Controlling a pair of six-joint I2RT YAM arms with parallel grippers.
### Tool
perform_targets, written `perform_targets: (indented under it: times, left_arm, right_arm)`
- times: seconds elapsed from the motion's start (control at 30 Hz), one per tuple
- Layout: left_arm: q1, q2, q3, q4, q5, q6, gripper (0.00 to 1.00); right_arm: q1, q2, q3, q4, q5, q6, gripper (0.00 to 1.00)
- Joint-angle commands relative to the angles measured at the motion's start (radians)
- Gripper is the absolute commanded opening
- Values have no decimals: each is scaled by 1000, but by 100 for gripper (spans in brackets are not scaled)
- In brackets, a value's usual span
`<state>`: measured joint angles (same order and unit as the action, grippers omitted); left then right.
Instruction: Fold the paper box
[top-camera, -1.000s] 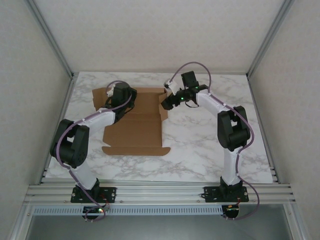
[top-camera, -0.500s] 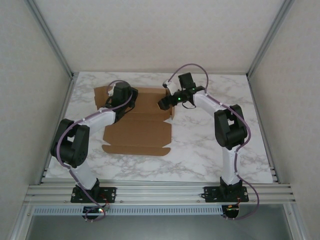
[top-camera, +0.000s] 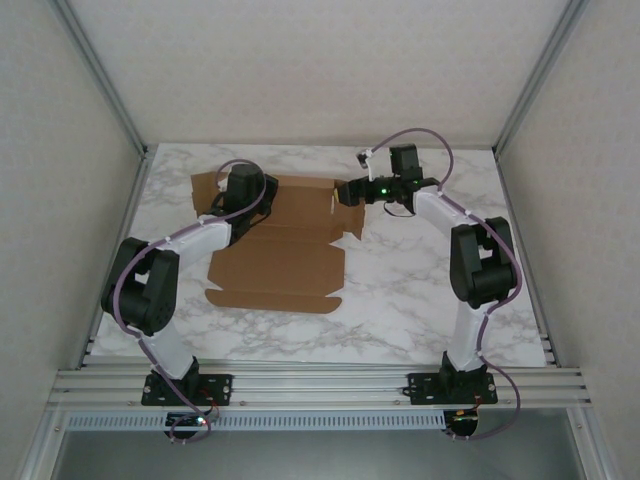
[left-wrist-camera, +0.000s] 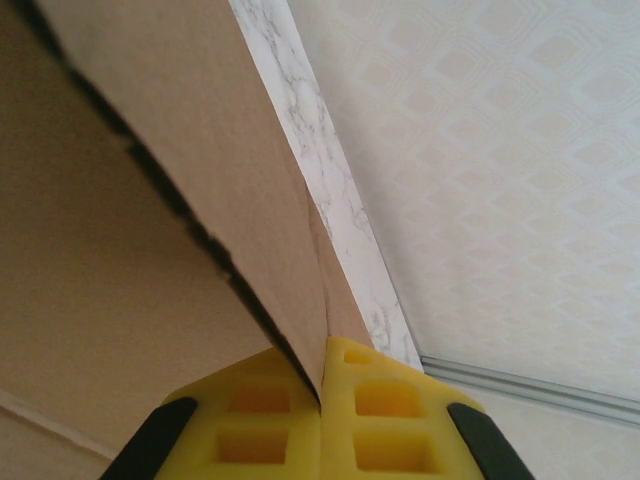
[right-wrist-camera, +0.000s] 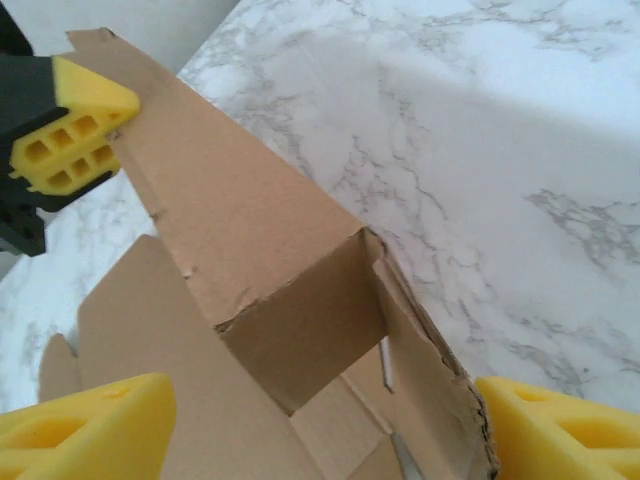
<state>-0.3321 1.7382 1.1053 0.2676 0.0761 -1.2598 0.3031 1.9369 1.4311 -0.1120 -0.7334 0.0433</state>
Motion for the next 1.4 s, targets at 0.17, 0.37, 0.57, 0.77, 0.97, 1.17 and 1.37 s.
perform_targets:
  times: [0.17,0.37,0.57,0.77,0.97,1.17,1.37]
  left_arm:
    - [6,-6,26,-8,-3,23,0]
    - [5,-8,28,-7,-1,24,0]
    - [7,-18,23,-2,4,20,0]
    - [7,-17,24,4,13,21,0]
    - [5,-15,23,12,20,16,0]
    - [6,-15,21,18,26,17,0]
    - [6,-17,22,21,27,20,0]
  right_arm:
    - [4,-97,-151,198,-125,210,78]
    - [15,-98,-205,268,-176,285,70]
    - [24,-95,-229,315,-186,310,56]
    - [39,-94,-229,315,-203,296,64]
    - [43,-99,-248,352,-206,314,63]
    - [43,-111,-271,394,-214,338,60]
    - [43,-127,-294,421,-216,341,69]
